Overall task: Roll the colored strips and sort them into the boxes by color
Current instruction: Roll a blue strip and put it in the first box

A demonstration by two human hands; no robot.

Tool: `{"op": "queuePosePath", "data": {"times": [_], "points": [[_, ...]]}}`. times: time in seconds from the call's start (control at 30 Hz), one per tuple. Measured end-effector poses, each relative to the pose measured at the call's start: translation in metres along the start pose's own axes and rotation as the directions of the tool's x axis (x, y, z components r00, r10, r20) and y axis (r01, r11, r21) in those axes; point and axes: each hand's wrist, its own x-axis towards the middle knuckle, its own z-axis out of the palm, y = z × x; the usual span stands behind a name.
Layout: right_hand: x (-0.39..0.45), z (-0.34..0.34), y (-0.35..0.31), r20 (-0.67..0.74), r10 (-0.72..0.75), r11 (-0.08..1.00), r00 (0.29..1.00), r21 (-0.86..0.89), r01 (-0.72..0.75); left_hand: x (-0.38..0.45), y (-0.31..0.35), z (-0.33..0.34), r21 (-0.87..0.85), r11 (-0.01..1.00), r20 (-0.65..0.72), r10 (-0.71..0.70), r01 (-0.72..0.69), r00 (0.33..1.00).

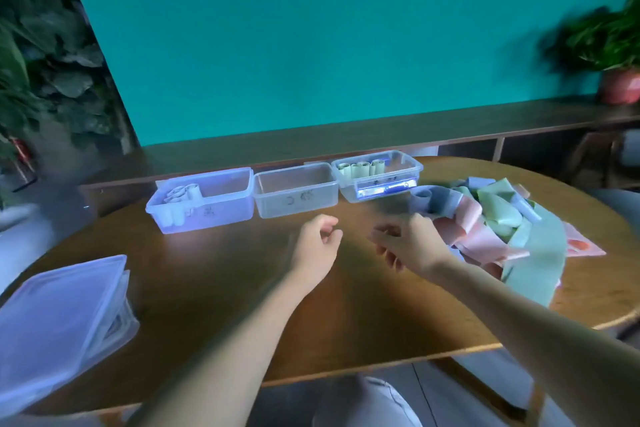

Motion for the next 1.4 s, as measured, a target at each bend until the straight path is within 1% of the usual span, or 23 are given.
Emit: {"op": "queuePosePath", "data": {"times": [0.13, 0.23, 0.33, 0.53, 0.6, 0.7, 0.77, 0.83, 0.93, 1.0, 1.07, 1.13, 1.17, 1.27, 1.4], "points": [[-0.034, -0.025, 0.027, -0.149, 0.053, 0.998, 0.987, -0.028, -0.058, -0.018, 0.020, 0.048, -0.086, 0.996, 0.044, 0.019, -0.015, 0.999], [-0.053, -0.038, 0.044, -0.211, 0.079, 0.995, 0.974, -0.042, -0.090, -0.024, 0.034, 0.073, -0.139, 0.990, 0.065, 0.039, -0.029, 0.997], [-0.067, -0.048, 0.055, -0.228, 0.072, 0.996, 0.971, -0.031, -0.081, -0.022, 0.045, 0.089, -0.157, 0.987, 0.095, 0.058, -0.043, 0.994], [-0.069, -0.053, 0.064, -0.243, 0.061, 0.998, 0.968, 0.004, -0.062, -0.017, 0.061, 0.112, -0.095, 0.995, 0.168, 0.050, -0.034, 0.985], [-0.069, -0.054, 0.067, -0.259, 0.066, 0.998, 0.964, 0.015, -0.064, -0.017, 0.067, 0.115, -0.128, 0.992, 0.165, 0.021, 0.001, 0.986], [-0.068, -0.054, 0.070, -0.280, 0.060, 0.998, 0.958, 0.024, -0.055, -0.017, 0.073, 0.116, -0.209, 0.976, 0.113, -0.033, 0.056, 0.993], [-0.068, -0.054, 0.071, -0.285, 0.037, 0.999, 0.958, -0.003, -0.040, -0.017, 0.076, 0.111, -0.300, 0.951, 0.073, -0.050, 0.070, 0.996], [-0.068, -0.054, 0.068, -0.306, -0.018, 0.999, 0.952, -0.039, 0.006, -0.017, 0.079, 0.101, -0.383, 0.922, 0.040, -0.047, 0.059, 0.998], [-0.061, -0.053, 0.058, -0.338, -0.084, 0.995, 0.937, -0.074, 0.062, -0.013, 0.086, 0.075, -0.461, 0.887, -0.010, -0.038, 0.029, 0.999], [-0.054, -0.052, 0.045, -0.344, -0.096, 0.995, 0.934, -0.062, 0.080, -0.010, 0.090, 0.055, -0.481, 0.877, -0.049, -0.033, 0.006, 0.998], [-0.047, -0.051, 0.030, -0.327, -0.125, 0.992, 0.937, -0.047, 0.115, -0.008, 0.092, 0.033, -0.450, 0.893, -0.077, -0.015, -0.021, 0.997], [-0.040, -0.049, 0.012, -0.268, -0.153, 0.986, 0.951, 0.022, 0.165, -0.008, 0.094, 0.011, -0.419, 0.906, -0.106, 0.016, -0.059, 0.994], [-0.037, -0.048, 0.004, -0.242, -0.163, 0.981, 0.957, 0.065, 0.183, -0.009, 0.096, 0.001, -0.429, 0.900, -0.122, 0.028, -0.078, 0.992], [-0.033, -0.039, -0.025, -0.197, -0.143, 0.960, 0.970, 0.210, 0.184, -0.014, 0.104, -0.031, -0.455, 0.881, -0.168, 0.055, -0.127, 0.984], [-0.037, -0.027, -0.063, -0.080, -0.206, 0.888, 0.975, 0.404, 0.221, -0.023, 0.107, -0.073, -0.438, 0.882, -0.244, 0.073, -0.177, 0.967]]}}
